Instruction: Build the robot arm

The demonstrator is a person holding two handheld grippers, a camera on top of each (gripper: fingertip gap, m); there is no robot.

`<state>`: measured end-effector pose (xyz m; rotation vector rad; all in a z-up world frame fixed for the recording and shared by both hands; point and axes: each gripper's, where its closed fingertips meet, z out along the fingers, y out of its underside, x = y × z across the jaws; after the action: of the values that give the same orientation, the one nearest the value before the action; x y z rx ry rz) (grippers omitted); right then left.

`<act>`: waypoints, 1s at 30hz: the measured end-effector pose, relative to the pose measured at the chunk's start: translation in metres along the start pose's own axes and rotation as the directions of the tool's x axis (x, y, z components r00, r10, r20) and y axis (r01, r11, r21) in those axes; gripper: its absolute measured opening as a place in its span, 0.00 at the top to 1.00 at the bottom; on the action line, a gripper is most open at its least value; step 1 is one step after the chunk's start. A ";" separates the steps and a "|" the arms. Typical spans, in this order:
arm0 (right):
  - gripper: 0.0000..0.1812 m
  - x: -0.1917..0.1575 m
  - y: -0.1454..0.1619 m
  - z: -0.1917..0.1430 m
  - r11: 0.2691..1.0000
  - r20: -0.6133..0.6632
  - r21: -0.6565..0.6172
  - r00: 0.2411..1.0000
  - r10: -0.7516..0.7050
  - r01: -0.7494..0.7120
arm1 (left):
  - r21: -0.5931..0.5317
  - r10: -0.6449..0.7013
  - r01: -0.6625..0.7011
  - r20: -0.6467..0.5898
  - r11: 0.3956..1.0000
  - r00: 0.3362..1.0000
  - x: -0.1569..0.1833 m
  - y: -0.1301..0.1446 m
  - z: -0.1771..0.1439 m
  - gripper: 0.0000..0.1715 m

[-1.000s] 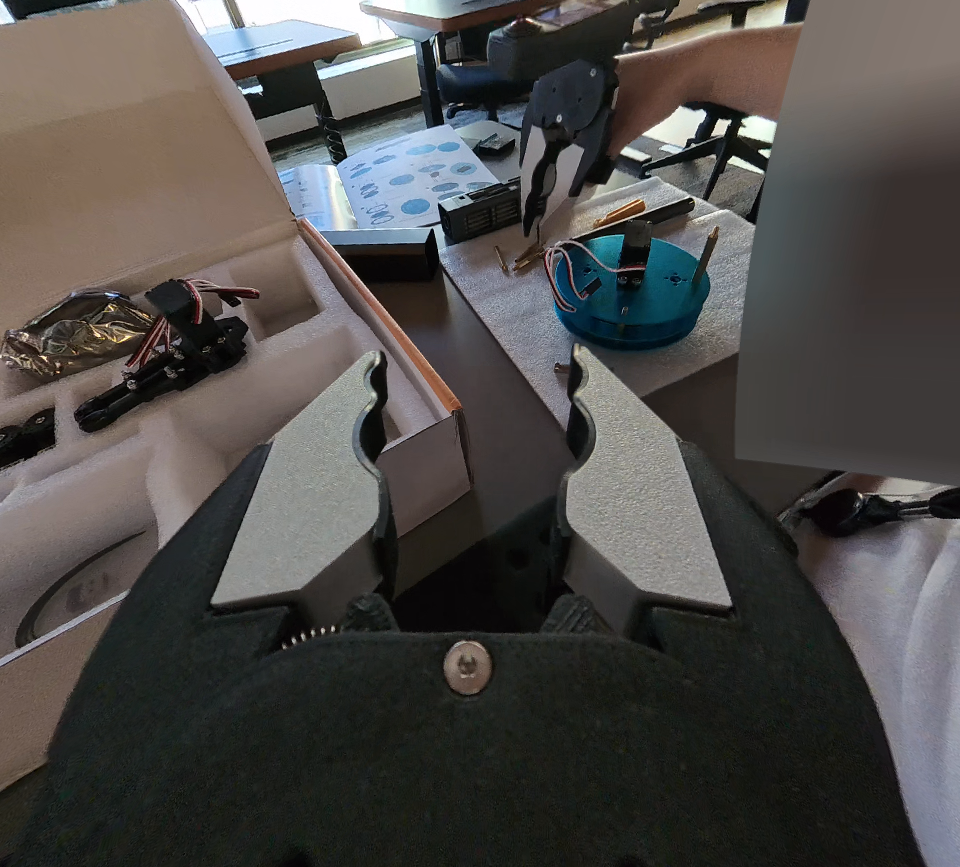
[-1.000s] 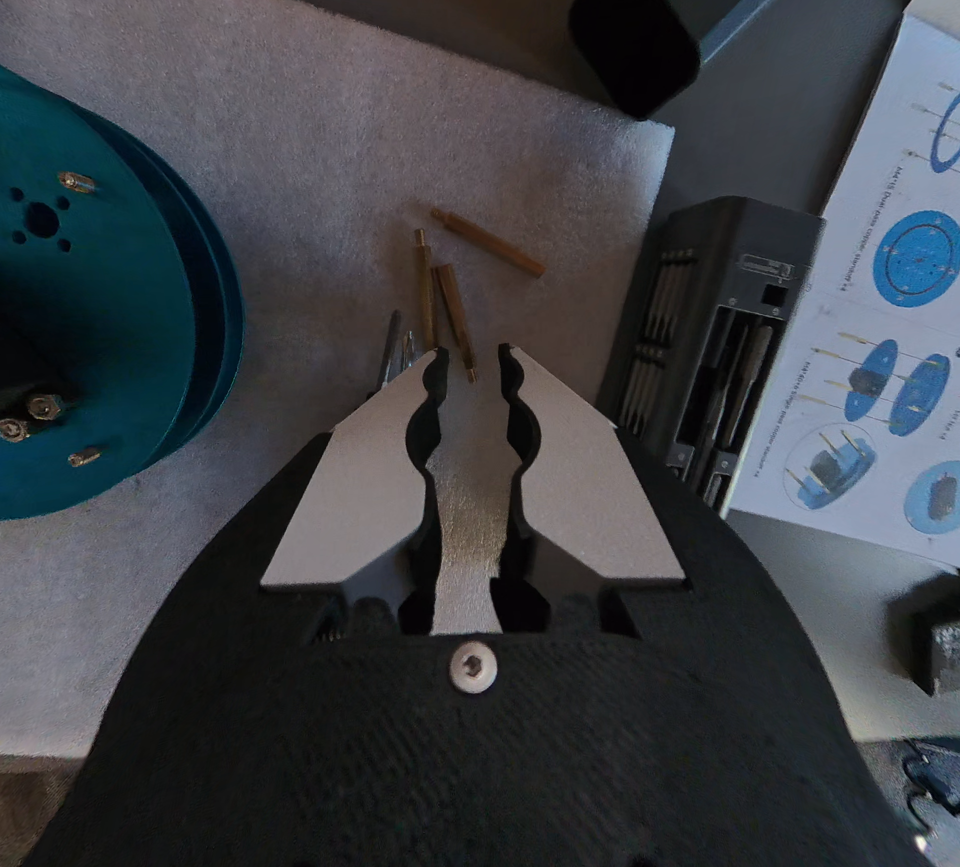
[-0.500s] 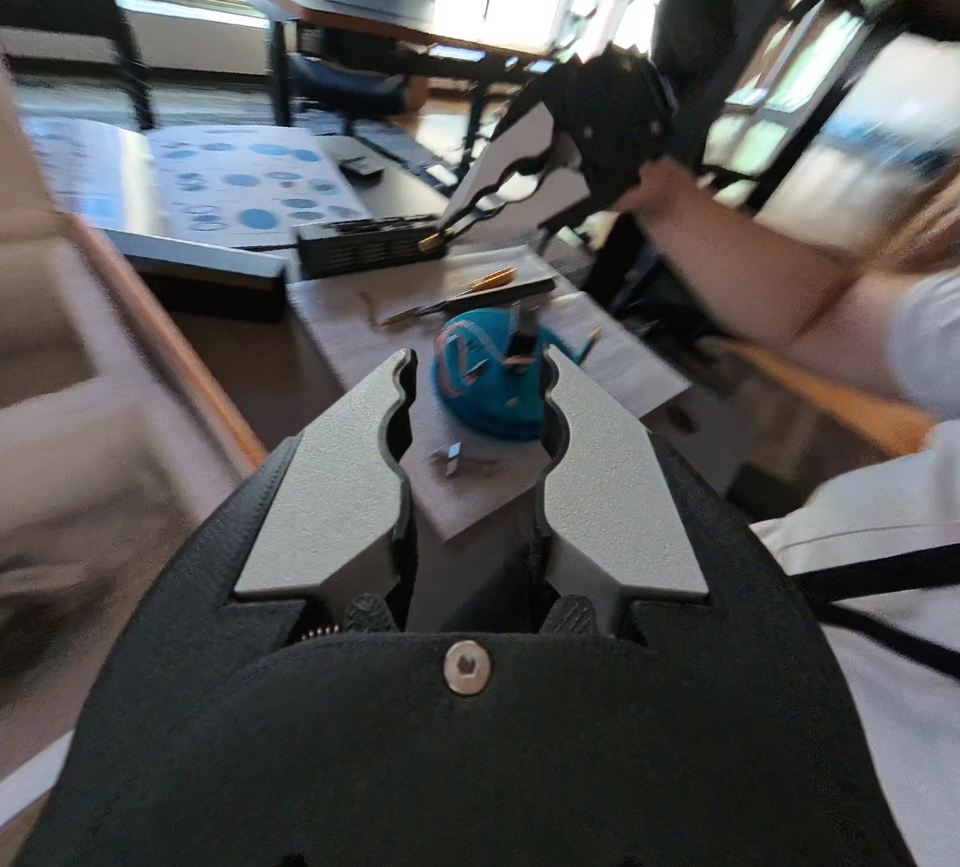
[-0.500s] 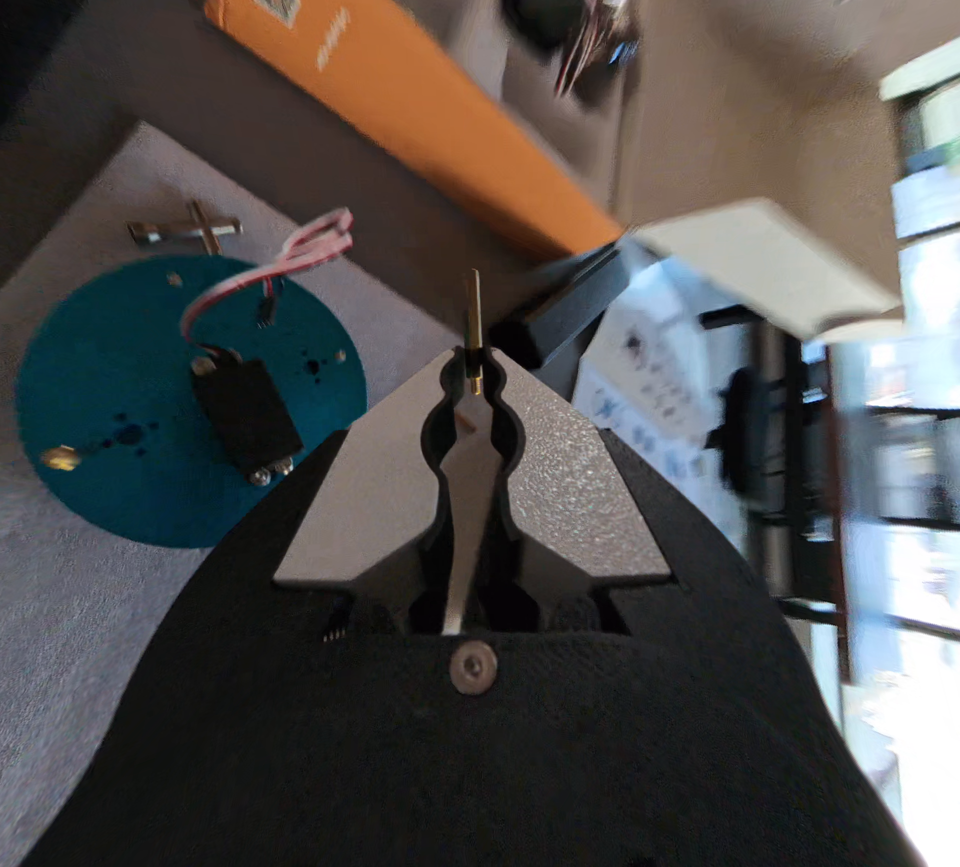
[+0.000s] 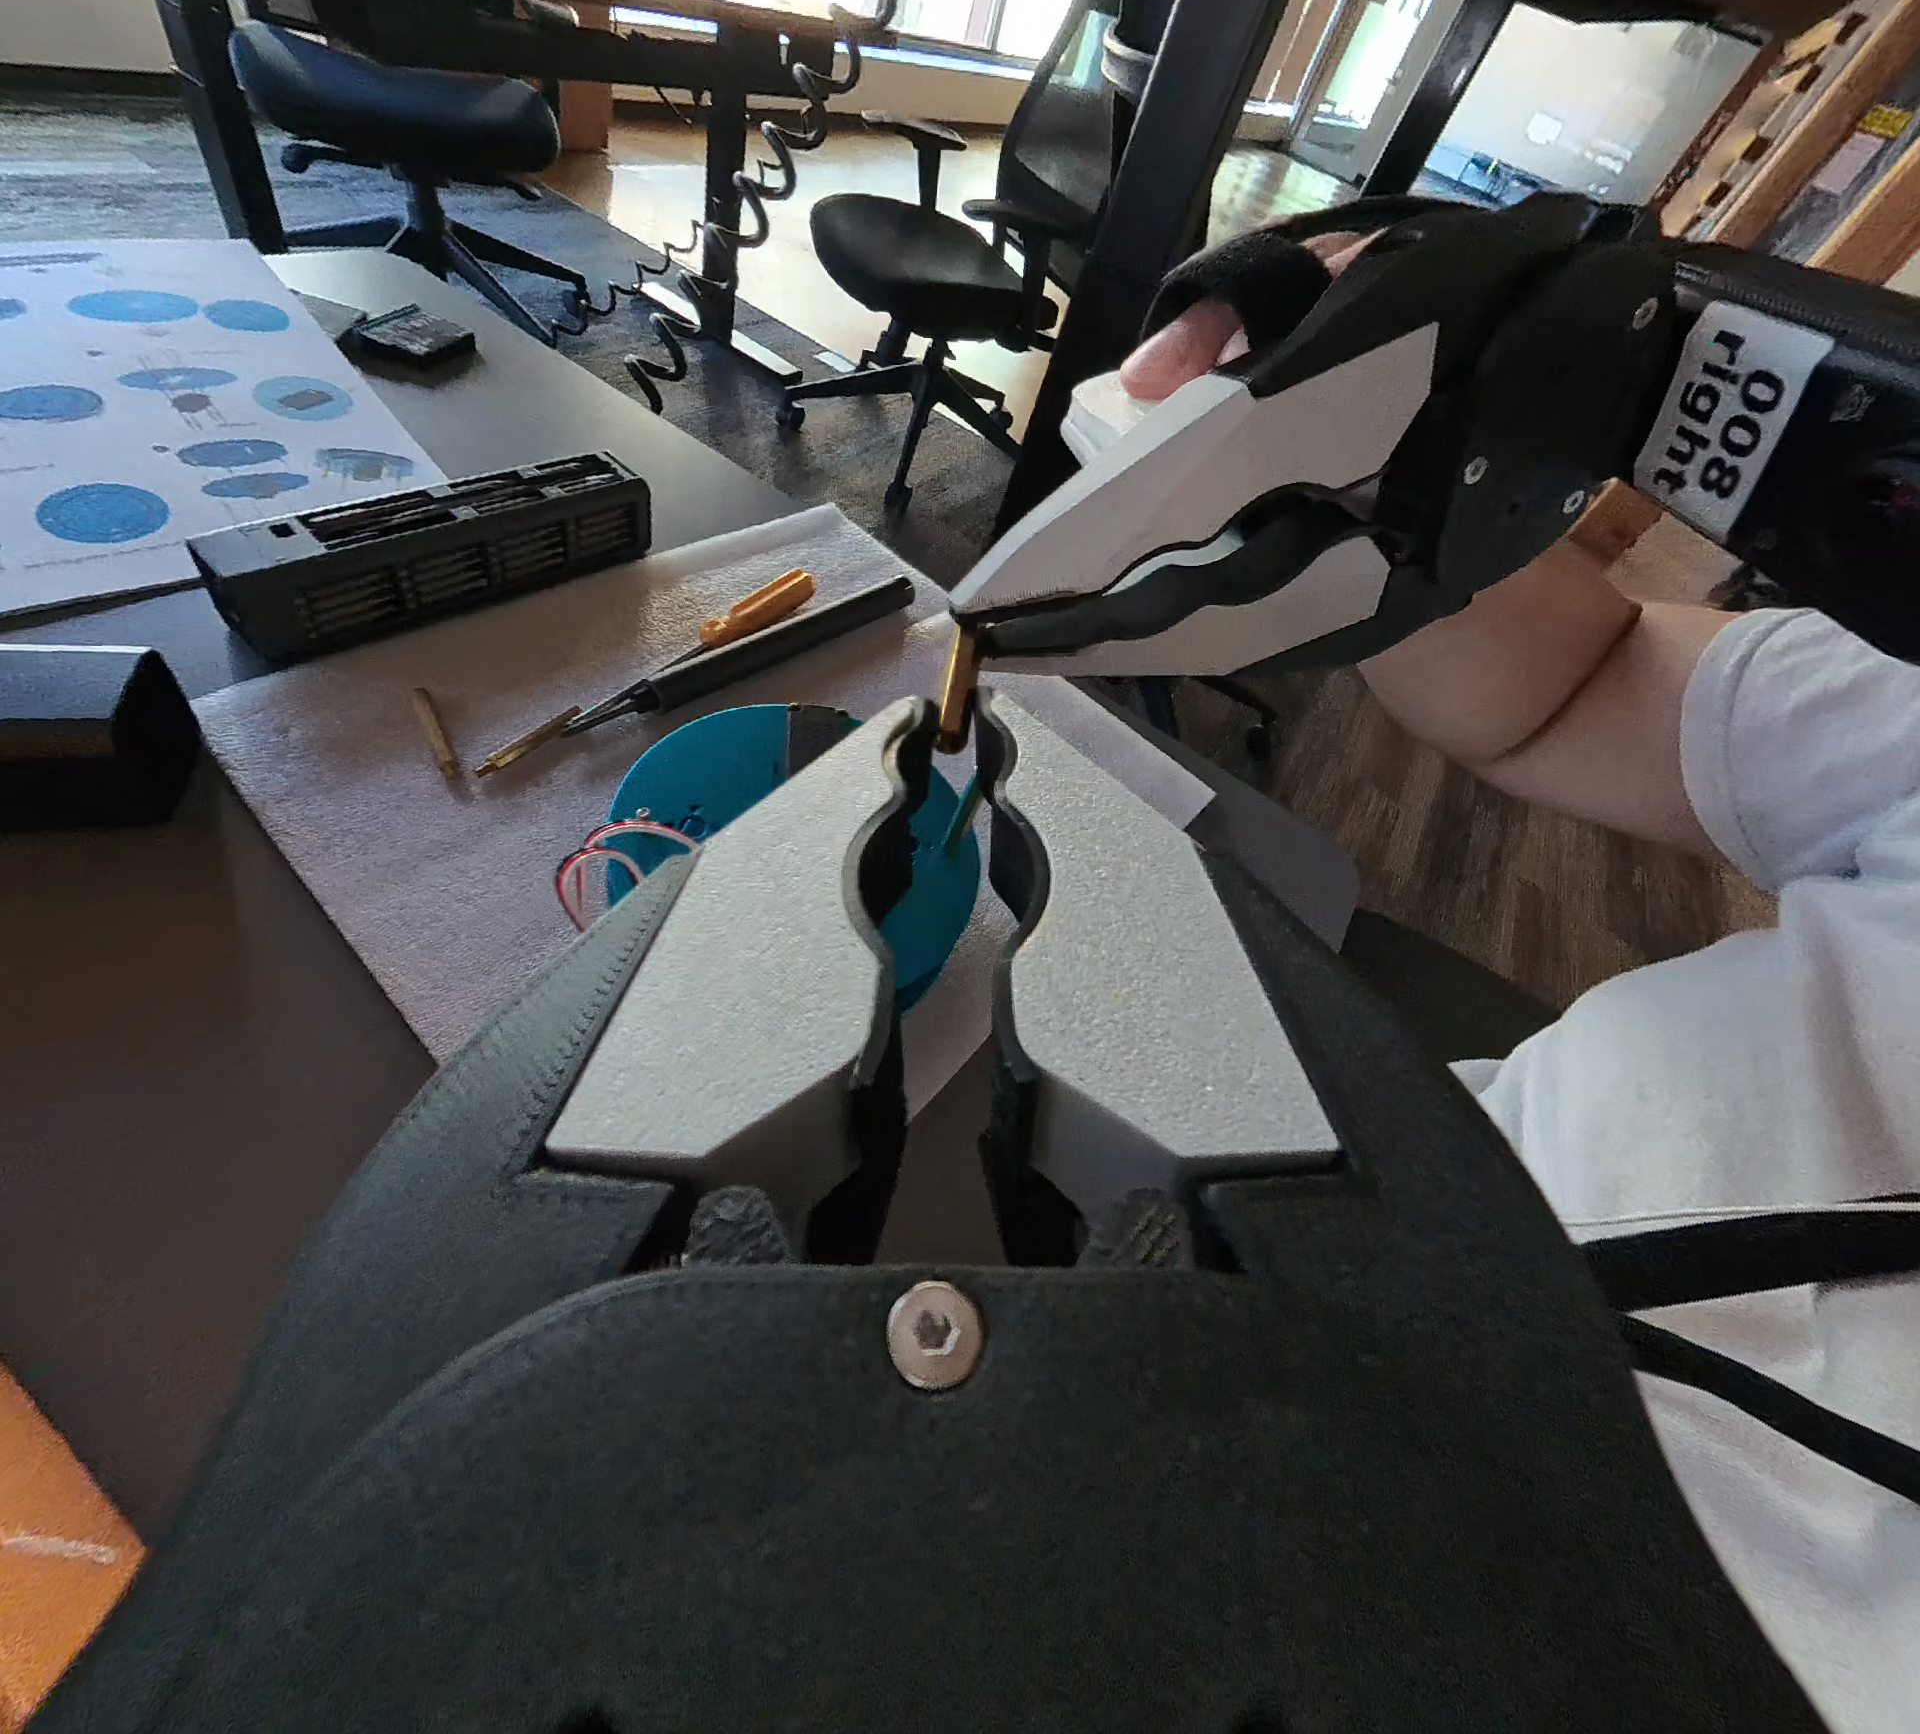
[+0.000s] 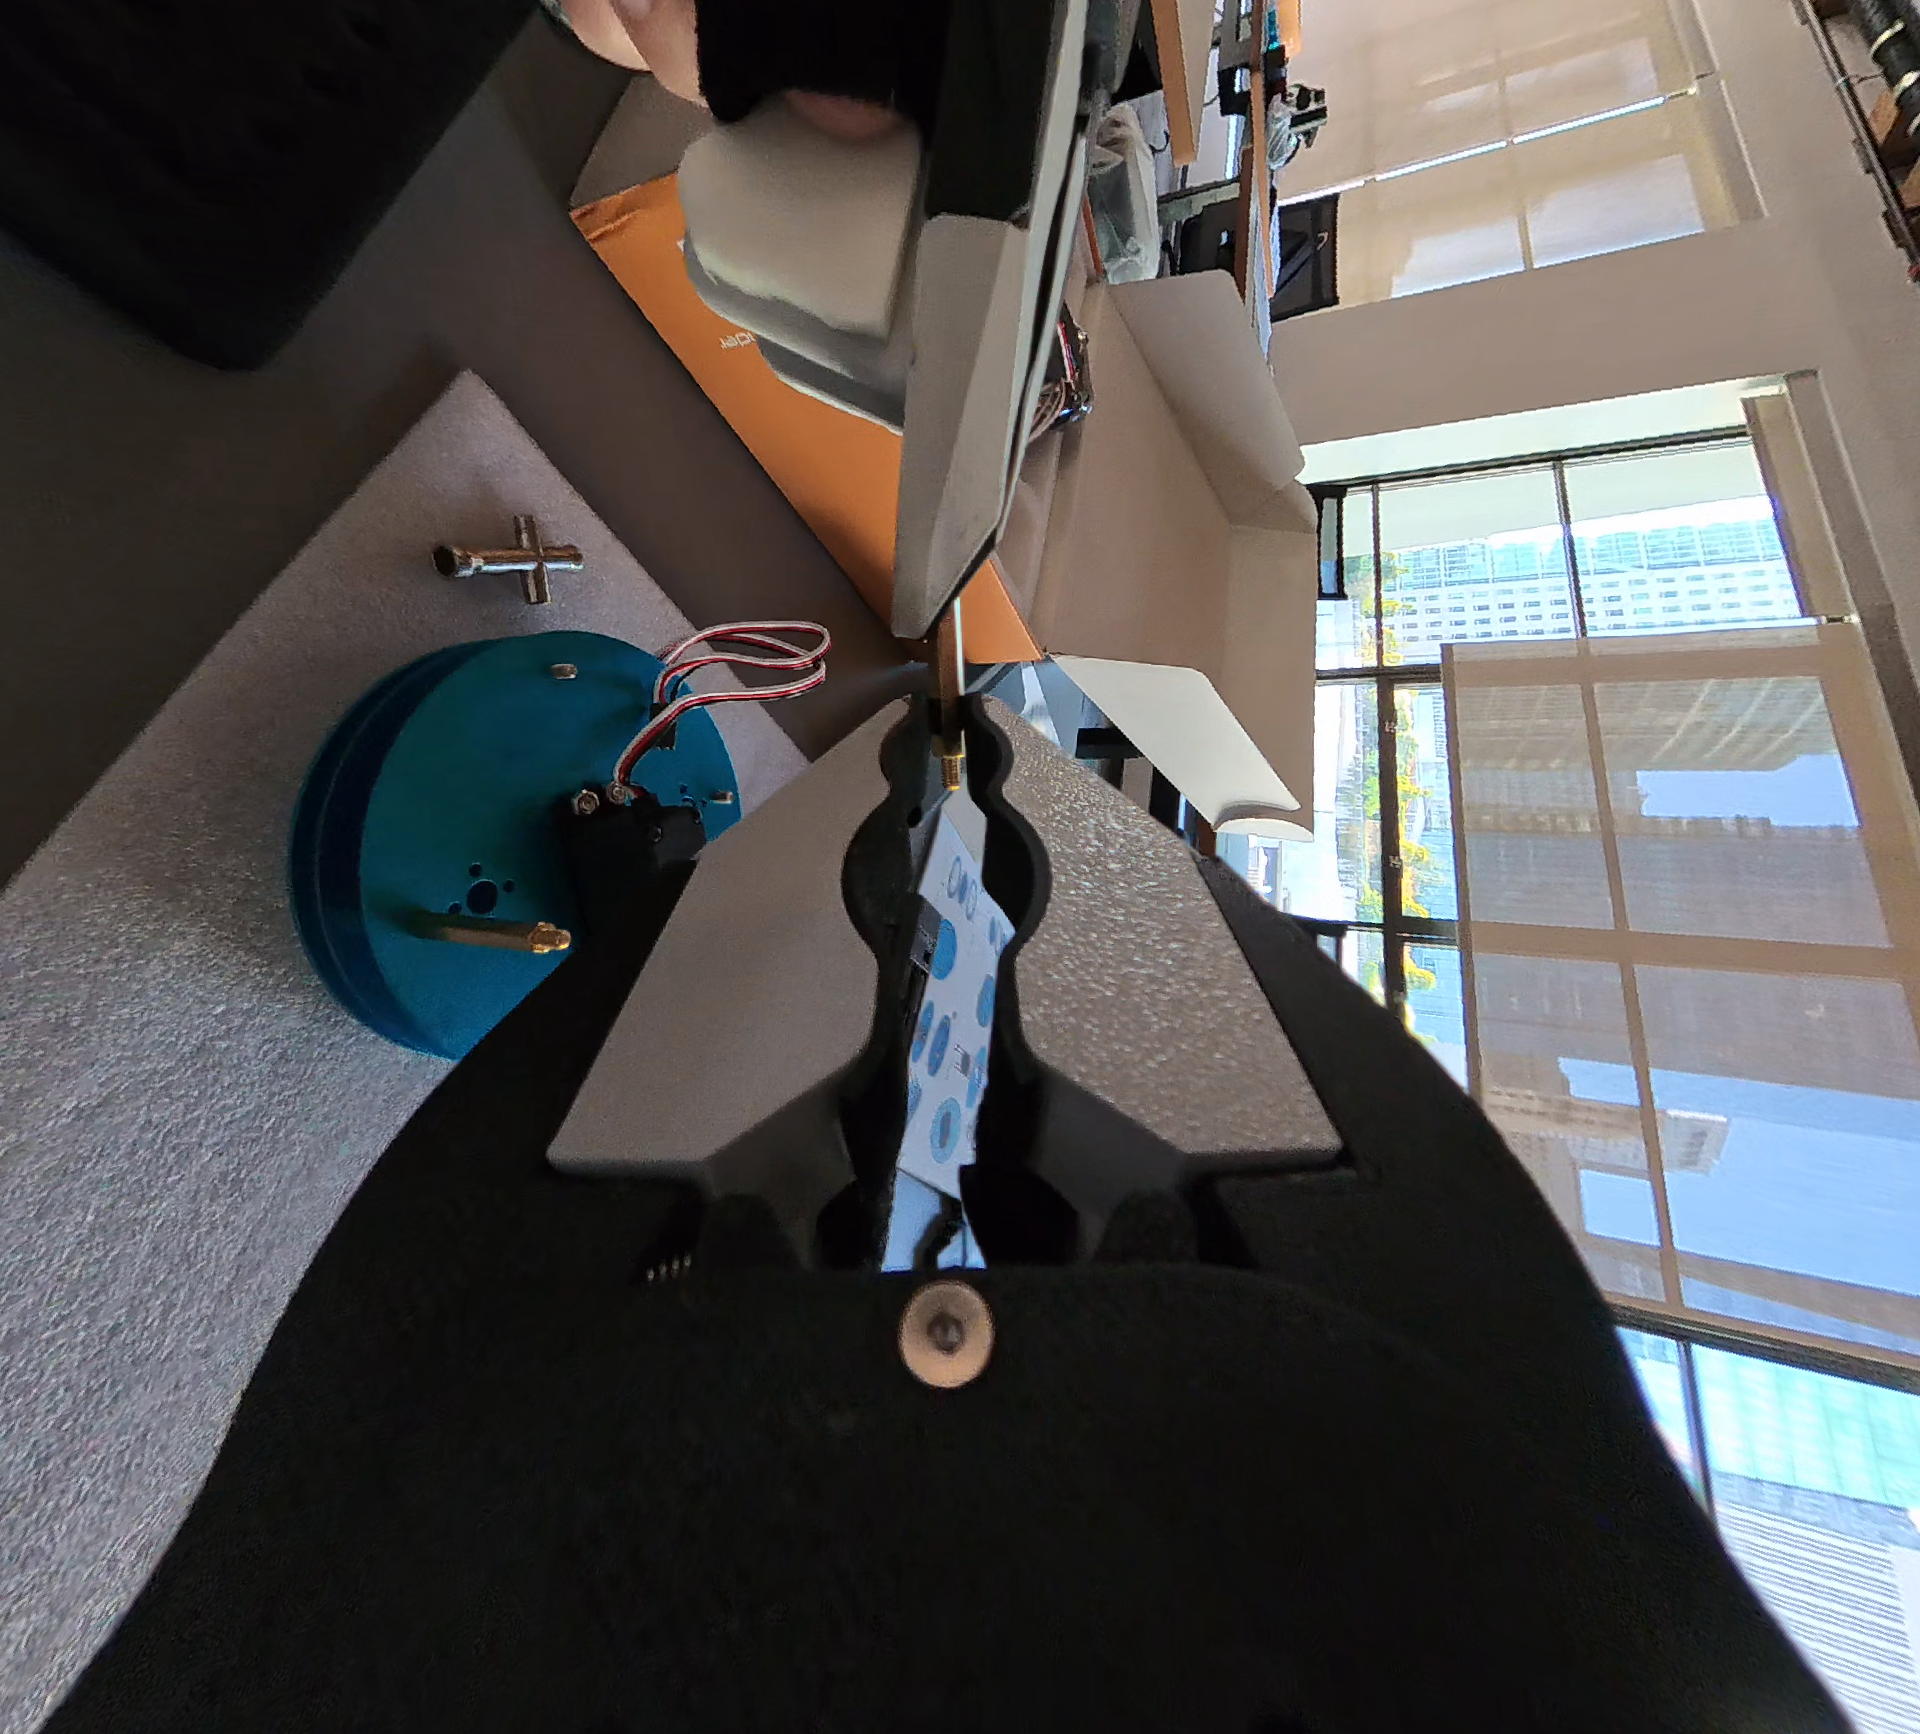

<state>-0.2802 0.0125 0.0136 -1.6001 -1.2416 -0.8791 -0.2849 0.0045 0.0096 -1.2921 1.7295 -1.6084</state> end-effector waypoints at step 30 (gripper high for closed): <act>0.98 0.010 0.052 0.033 0.498 0.510 -0.089 0.390 0.767 -0.862 | -0.023 0.069 -0.069 -0.006 0.997 0.998 -0.038 0.001 -0.005 0.77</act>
<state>-0.2272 0.0418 -0.0006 -2.0205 -0.5960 0.3343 -0.2718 0.0392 -0.0004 -1.2260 1.7815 -1.5589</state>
